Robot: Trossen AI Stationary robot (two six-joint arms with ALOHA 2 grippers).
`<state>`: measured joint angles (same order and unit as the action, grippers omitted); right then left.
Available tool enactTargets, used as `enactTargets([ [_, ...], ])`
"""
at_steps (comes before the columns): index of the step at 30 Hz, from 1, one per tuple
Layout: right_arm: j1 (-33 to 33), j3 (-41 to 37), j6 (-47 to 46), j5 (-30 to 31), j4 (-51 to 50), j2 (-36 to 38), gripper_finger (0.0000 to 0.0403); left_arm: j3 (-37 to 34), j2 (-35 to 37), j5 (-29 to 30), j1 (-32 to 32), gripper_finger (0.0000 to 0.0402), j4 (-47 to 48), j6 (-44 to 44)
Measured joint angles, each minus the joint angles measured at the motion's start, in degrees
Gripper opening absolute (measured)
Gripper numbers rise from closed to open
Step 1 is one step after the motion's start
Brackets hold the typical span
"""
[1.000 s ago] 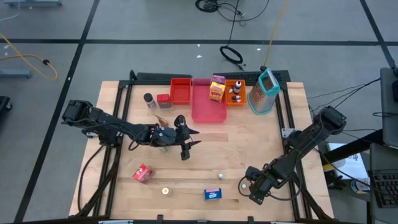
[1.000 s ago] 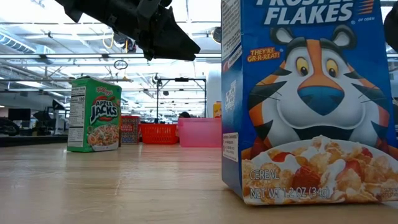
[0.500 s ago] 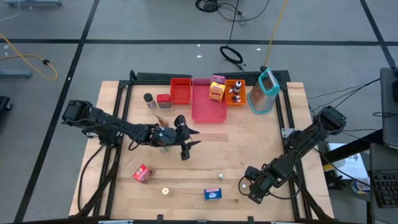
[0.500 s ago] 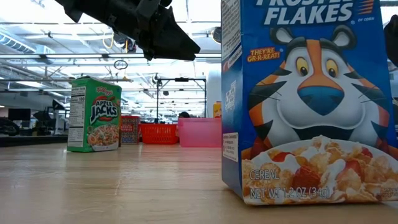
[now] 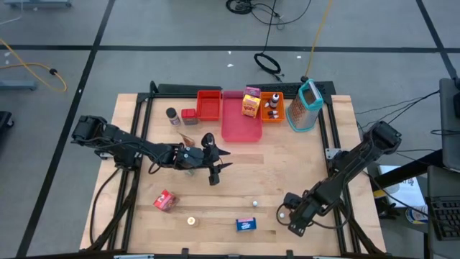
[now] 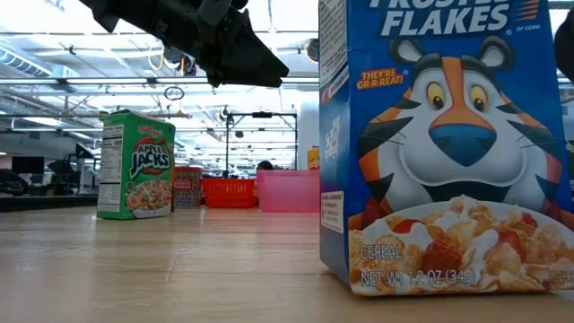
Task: Pick & Place Kitchen Items
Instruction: Put the orange food coloring bottle into the orange bin
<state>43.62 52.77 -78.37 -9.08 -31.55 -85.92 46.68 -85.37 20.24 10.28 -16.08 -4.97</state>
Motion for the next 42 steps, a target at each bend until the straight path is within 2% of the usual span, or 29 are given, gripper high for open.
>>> enactTargets([
  [9, -5.0, 0.0, 3.4, 0.4, -3.6, 7.7, 0.0055, 0.0, 0.0, 0.0, 0.0, 0.0186, 0.0, 0.0],
  [23, -23.3, 0.0, 17.6, 9.2, -2.9, 21.5, 0.0055, 0.0, 0.0, 0.3, -0.2, 0.0186, -0.6, 0.6],
  [34, -39.2, 0.0, 32.5, 9.0, 5.5, 22.8, 0.0055, 0.0, 0.0, 0.3, -0.2, 0.0186, -0.5, 0.3],
  [42, -50.5, 0.0, 40.0, 9.0, 4.5, 22.8, 0.0055, 0.0, 0.0, 0.3, -0.1, 0.0186, -0.2, -0.8],
])
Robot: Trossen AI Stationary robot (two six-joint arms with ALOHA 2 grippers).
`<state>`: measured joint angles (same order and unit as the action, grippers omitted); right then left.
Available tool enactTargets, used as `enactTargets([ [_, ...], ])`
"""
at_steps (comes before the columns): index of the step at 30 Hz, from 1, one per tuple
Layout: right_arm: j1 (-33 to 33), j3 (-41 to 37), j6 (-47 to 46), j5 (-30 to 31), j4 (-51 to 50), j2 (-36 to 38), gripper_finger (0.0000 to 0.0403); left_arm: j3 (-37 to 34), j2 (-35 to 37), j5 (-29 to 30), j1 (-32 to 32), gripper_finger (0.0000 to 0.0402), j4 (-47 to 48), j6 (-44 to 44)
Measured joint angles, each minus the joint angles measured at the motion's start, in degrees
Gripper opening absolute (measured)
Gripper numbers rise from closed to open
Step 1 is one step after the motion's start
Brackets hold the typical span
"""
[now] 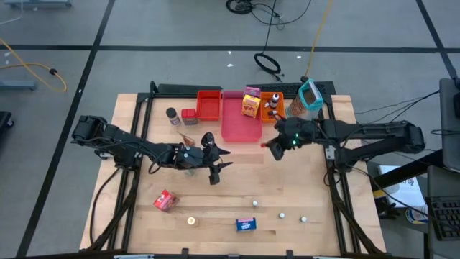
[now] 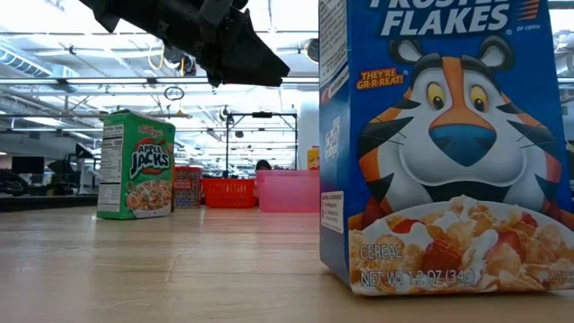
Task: Pick & Place Kitchen Items
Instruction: Put the orange food coloring bottle into the orange bin
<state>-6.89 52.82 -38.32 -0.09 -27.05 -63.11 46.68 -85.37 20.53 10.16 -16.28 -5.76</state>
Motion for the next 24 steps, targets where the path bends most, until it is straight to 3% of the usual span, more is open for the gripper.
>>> enactTargets([
  [9, -13.1, 0.0, 5.7, 4.6, 0.2, -0.2, 0.0055, 0.0, 0.0, 0.0, 1.6, 0.0186, 2.5, -2.9],
  [17, -19.6, 0.0, 14.0, 7.8, 2.9, -4.3, 0.0055, 0.0, 0.0, 0.5, 0.2, 0.0186, -6.6, 8.5],
  [24, -26.0, 0.0, 20.4, 9.3, 5.3, -8.9, 0.0055, 0.0, 0.0, 0.5, -0.5, 0.0186, -8.8, 9.2],
])
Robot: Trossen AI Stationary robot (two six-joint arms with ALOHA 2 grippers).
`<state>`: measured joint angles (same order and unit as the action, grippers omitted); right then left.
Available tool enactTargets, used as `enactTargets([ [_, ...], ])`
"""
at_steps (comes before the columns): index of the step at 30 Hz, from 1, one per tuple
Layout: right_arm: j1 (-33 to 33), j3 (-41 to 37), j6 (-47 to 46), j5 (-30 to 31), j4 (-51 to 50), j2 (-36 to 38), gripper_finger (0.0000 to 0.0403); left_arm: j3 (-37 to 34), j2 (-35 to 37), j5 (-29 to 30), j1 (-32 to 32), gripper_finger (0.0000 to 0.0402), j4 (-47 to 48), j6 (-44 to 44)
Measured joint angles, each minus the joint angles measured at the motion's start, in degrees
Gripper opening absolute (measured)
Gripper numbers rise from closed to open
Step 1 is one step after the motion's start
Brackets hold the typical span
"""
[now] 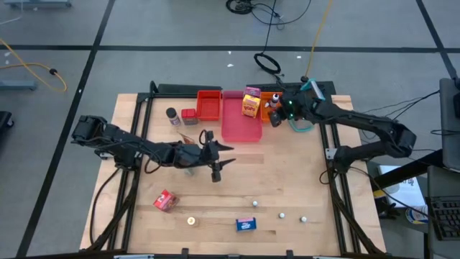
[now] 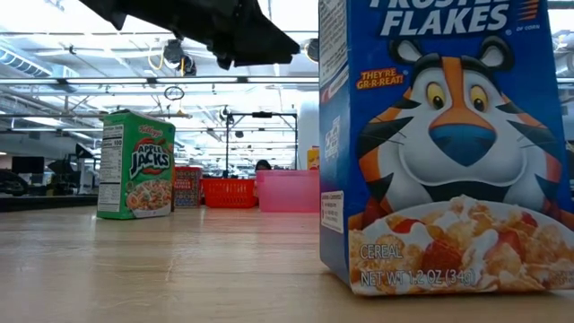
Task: Pick & Place Kitchen Items
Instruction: Put the orange food coloring bottle into the orange bin, then put the black food coloring bottle into the orange bin
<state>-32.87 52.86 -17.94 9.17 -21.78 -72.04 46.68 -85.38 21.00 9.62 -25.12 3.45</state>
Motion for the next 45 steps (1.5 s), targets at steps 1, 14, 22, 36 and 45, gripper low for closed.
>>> enactTargets([
  [1, -0.7, 0.0, 0.8, -0.2, 1.1, -0.5, 0.0055, 0.0, 0.0, 0.0, 0.0, 0.0186, -0.3, 0.1],
  [14, -3.1, 0.0, 2.5, -0.2, 4.3, -3.9, 0.0055, 0.0, 0.0, -0.2, -0.6, 0.0186, -2.0, -0.6],
  [22, -3.1, 0.0, 2.8, 2.8, 8.4, -3.8, 0.0055, 0.0, 0.0, -1.9, -0.6, 0.0186, -2.0, -1.0],
  [36, -3.0, 0.0, 4.3, 2.7, 10.2, -3.8, 0.0091, 0.0, 0.0, -2.1, -0.6, 0.0186, -2.0, -1.0],
  [45, -3.0, 0.0, 5.5, 2.7, 10.9, -3.8, 0.0115, 0.0, 0.0, -2.1, -0.6, 0.0186, -2.0, -0.9],
])
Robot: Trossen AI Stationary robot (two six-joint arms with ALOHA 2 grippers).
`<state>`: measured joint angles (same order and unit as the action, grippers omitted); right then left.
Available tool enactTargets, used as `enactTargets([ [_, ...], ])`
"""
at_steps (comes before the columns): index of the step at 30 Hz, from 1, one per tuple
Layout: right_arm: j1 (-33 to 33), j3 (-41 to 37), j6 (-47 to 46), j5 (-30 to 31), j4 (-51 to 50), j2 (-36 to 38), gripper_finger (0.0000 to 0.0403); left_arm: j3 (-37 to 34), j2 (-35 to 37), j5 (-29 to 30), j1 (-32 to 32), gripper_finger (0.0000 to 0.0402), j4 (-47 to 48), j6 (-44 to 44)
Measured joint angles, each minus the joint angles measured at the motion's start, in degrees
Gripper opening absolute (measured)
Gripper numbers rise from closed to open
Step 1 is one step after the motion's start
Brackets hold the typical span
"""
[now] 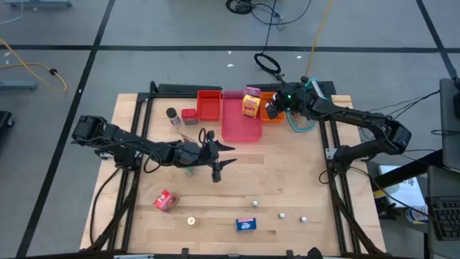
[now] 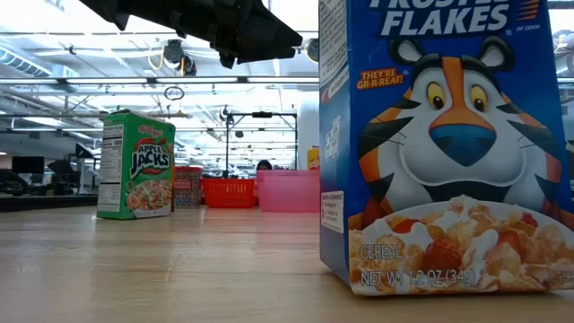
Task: Pick & Place Kitchen Items
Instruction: Put the black food coloring bottle into the orange bin
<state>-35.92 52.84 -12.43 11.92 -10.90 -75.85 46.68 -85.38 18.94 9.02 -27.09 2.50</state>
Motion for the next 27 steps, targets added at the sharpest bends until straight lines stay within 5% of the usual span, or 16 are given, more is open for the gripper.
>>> enactTargets([
  [10, 2.1, 0.0, -0.4, -2.5, 1.8, 0.1, 0.0116, 0.0, 0.0, 0.0, 0.0, 0.0186, 0.0, 0.2],
  [27, 23.6, 0.0, -1.9, -6.4, -0.6, 4.4, 0.0084, 0.0, 0.0, 0.0, 0.0, 0.0186, 1.0, 0.0],
])
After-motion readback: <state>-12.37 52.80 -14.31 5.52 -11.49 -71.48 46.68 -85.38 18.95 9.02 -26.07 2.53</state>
